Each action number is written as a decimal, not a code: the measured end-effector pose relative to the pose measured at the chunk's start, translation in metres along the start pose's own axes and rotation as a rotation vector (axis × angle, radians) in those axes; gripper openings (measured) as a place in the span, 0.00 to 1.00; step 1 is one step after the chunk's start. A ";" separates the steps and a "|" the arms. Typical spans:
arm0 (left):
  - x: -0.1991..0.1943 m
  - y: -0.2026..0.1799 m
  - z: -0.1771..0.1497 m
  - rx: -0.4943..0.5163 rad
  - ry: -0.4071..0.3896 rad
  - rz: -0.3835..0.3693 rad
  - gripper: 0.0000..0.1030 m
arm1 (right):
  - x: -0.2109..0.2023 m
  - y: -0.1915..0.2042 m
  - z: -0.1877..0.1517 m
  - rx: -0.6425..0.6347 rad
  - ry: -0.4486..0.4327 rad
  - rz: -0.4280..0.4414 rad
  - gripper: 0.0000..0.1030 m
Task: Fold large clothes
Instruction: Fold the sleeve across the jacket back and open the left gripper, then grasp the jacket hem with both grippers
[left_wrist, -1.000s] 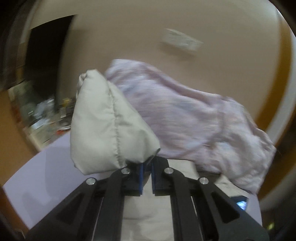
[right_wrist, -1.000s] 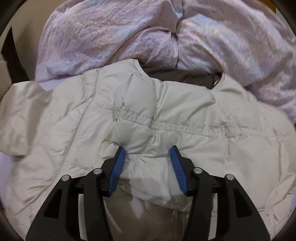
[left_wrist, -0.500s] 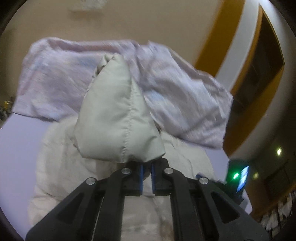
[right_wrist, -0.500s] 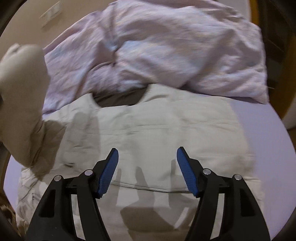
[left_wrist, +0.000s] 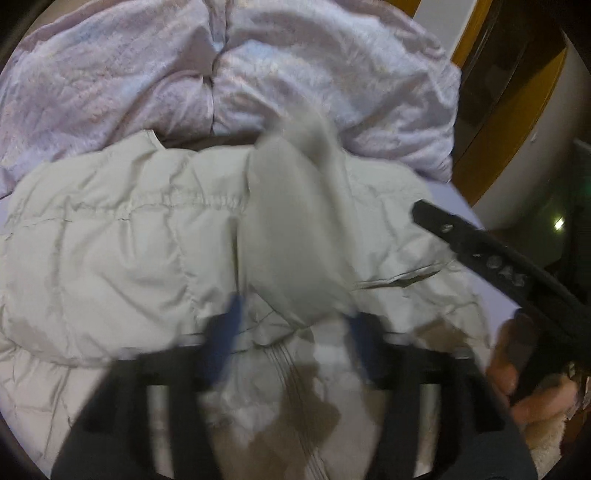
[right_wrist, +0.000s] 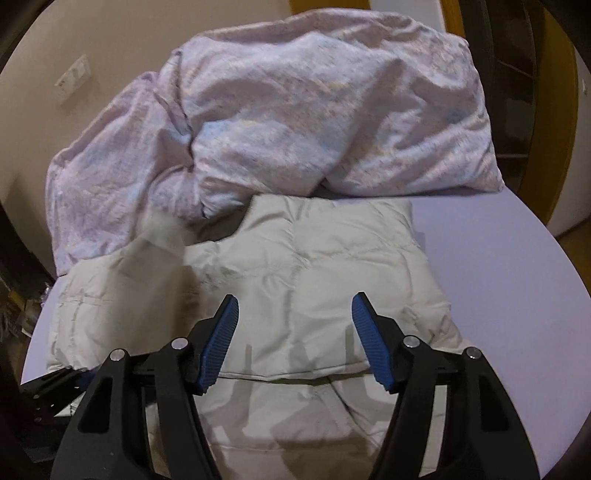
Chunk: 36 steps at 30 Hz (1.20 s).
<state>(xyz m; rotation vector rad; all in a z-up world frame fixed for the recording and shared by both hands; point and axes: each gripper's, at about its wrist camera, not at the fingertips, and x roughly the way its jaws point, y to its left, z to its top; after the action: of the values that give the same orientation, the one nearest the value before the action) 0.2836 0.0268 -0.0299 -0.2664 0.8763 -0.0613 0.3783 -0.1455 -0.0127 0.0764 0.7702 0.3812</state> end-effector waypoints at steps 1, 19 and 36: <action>-0.006 0.000 -0.001 0.009 -0.019 -0.002 0.72 | -0.002 0.003 0.001 -0.005 -0.008 0.012 0.60; -0.092 0.126 -0.037 -0.118 -0.078 0.244 0.75 | 0.041 0.075 -0.029 -0.265 0.121 0.089 0.30; -0.132 0.187 -0.080 -0.177 -0.049 0.261 0.84 | 0.011 0.028 -0.025 -0.082 0.277 0.230 0.78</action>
<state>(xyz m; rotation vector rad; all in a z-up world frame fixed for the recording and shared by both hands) 0.1269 0.2123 -0.0271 -0.3151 0.8628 0.2653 0.3596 -0.1173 -0.0323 0.0355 1.0222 0.6505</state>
